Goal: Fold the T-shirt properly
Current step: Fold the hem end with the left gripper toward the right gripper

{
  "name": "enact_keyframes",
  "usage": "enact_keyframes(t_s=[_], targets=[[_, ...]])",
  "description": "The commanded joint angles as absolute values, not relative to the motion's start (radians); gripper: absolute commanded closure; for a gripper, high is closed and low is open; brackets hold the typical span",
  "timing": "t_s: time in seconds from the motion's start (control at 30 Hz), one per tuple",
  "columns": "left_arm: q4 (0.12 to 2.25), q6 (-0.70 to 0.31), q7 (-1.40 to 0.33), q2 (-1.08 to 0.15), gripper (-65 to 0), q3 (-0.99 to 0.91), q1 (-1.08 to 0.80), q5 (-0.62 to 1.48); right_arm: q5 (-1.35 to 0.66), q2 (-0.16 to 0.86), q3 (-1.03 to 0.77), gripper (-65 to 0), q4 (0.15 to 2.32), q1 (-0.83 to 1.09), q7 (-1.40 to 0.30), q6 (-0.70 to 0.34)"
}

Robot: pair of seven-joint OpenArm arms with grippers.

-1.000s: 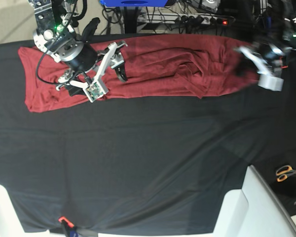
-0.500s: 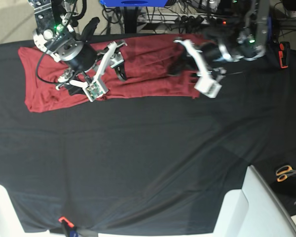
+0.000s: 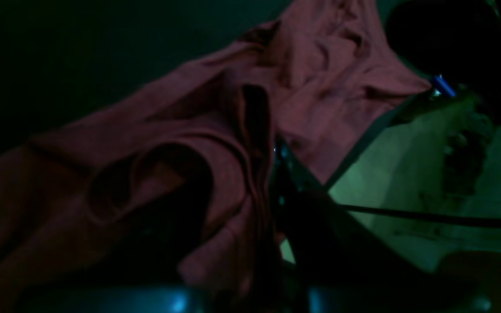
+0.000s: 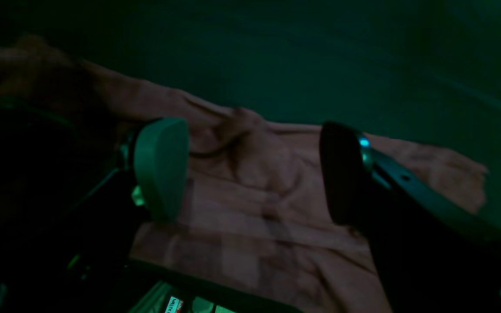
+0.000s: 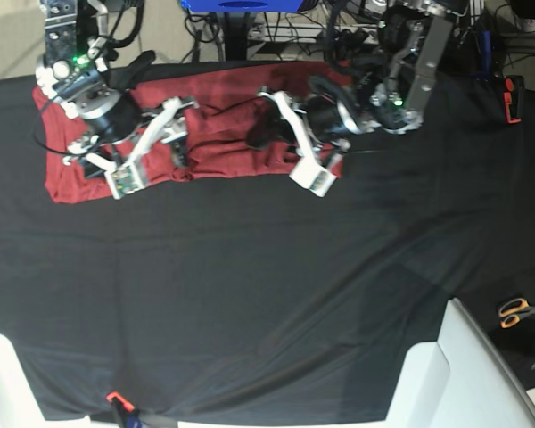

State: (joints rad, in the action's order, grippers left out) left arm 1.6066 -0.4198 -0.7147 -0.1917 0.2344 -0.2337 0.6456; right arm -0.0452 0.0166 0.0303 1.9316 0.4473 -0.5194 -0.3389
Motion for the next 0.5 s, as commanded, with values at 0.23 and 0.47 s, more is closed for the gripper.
enact_keyframes(t_s=[0.23, 0.47], targets=[[1.618, -0.43, -0.694, -0.142, 0.0, 0.232, -0.2, 0.662, -0.061, 0.013, 0.035, -43.8, 1.954, 0.447, -0.495, -0.346], [1.561, -0.43, -0.694, -0.122, 0.0, 0.234, -0.182, 0.662, -0.159, 0.022, 0.033, -43.8, 1.954, 0.447, -0.495, -0.346]])
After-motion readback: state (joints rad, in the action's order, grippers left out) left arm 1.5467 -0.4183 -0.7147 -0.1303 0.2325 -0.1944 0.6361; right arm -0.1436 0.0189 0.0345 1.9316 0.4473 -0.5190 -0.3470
